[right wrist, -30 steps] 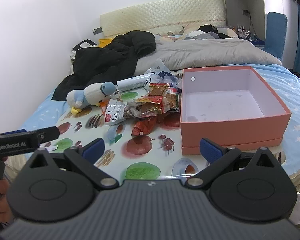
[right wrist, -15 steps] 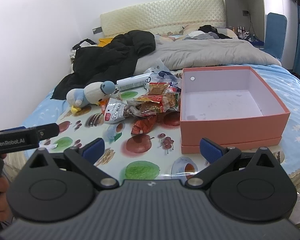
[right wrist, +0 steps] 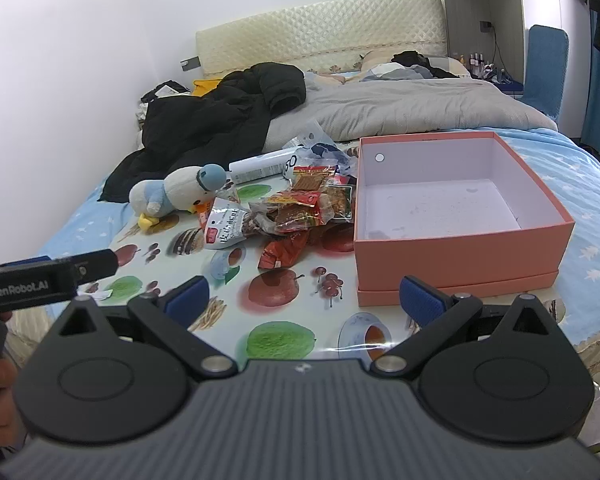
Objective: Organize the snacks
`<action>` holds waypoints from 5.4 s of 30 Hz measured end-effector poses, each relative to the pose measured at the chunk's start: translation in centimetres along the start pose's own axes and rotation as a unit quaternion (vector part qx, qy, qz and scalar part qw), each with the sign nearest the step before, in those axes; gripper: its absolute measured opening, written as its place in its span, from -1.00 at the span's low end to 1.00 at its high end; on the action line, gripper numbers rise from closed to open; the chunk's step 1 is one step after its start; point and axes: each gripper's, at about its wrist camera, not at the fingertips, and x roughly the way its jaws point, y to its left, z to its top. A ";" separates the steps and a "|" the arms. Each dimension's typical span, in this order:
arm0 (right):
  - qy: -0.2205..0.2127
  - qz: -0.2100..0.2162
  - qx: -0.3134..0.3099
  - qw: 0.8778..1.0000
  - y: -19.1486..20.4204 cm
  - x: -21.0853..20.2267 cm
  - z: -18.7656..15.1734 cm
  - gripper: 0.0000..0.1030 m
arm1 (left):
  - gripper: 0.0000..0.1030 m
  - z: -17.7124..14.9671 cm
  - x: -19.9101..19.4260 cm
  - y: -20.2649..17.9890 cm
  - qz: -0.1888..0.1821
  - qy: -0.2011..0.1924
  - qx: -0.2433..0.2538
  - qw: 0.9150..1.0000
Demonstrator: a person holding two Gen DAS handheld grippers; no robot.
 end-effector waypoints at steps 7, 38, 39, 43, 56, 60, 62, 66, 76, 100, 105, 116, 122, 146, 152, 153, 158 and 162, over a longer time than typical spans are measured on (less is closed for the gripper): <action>0.000 0.001 0.000 1.000 0.0 0.0 -0.1 1.00 | 1.00 -0.1 0.0 0.1 -0.001 0.000 0.000 1.000; 0.007 0.008 0.003 1.000 0.3 0.5 -0.5 1.00 | 1.00 -1.5 1.1 0.6 -0.008 0.016 0.002 1.000; 0.007 0.008 0.004 1.000 0.3 0.7 -0.5 1.00 | 1.00 -1.3 1.8 0.8 -0.010 0.019 0.003 1.000; 0.012 0.018 0.015 1.000 0.0 2.0 -0.7 1.00 | 1.00 -1.7 4.1 1.0 -0.031 0.032 0.004 0.999; 0.005 0.041 -0.006 0.999 0.4 8.8 0.6 0.17 | 0.82 -2.1 15.1 2.9 -0.091 0.070 -0.009 0.993; -0.006 0.060 -0.001 0.998 1.1 11.2 1.1 0.18 | 0.66 -2.1 18.5 4.2 -0.107 0.086 -0.030 0.990; -0.008 0.056 0.002 0.998 1.7 12.4 1.6 0.19 | 0.57 -2.0 20.0 4.9 -0.114 0.095 -0.045 0.988; 0.013 0.071 0.037 0.997 2.0 15.6 2.3 0.18 | 0.45 -2.1 23.2 5.9 -0.137 0.112 -0.066 0.982; 0.053 0.057 0.098 0.992 1.8 23.4 3.0 -0.06 | 0.23 -1.5 31.1 5.6 -0.212 0.130 -0.068 0.966; 0.096 0.049 0.261 0.959 -1.3 33.3 2.9 -0.60 | -0.30 -1.0 37.8 2.8 -0.253 0.159 -0.026 0.954; 0.086 0.048 0.240 0.966 -1.0 31.9 3.4 -0.68 | -0.38 -1.2 36.3 2.6 -0.230 0.160 -0.026 0.960; 0.085 0.042 0.209 0.973 -0.8 26.8 1.7 -0.77 | -0.47 -3.4 31.2 4.0 -0.172 0.158 -0.031 0.972; 0.088 0.049 0.195 0.976 0.0 23.9 0.2 -0.78 | -0.47 -5.2 27.1 5.0 -0.137 0.153 -0.029 0.978; 0.128 -0.011 0.158 0.979 -2.6 18.5 -6.7 -0.76 | 0.24 -7.9 20.8 5.1 -0.096 0.159 -0.062 0.981; 0.104 0.017 0.097 0.990 -1.0 17.5 -6.6 0.16 | 0.28 -7.3 21.2 6.0 -0.104 0.157 -0.082 0.979; 0.100 0.024 0.085 0.991 -0.5 17.3 -6.5 0.21 | 0.28 -7.2 21.3 6.1 -0.107 0.156 -0.084 0.978; 0.091 0.048 -0.002 0.995 2.6 17.6 -7.0 0.18 | 0.28 -7.3 21.9 6.5 -0.118 0.162 -0.096 0.975; 0.110 0.039 -0.049 0.992 4.1 19.3 -8.1 0.18 | 0.26 -7.6 22.4 6.3 -0.121 0.167 -0.090 0.974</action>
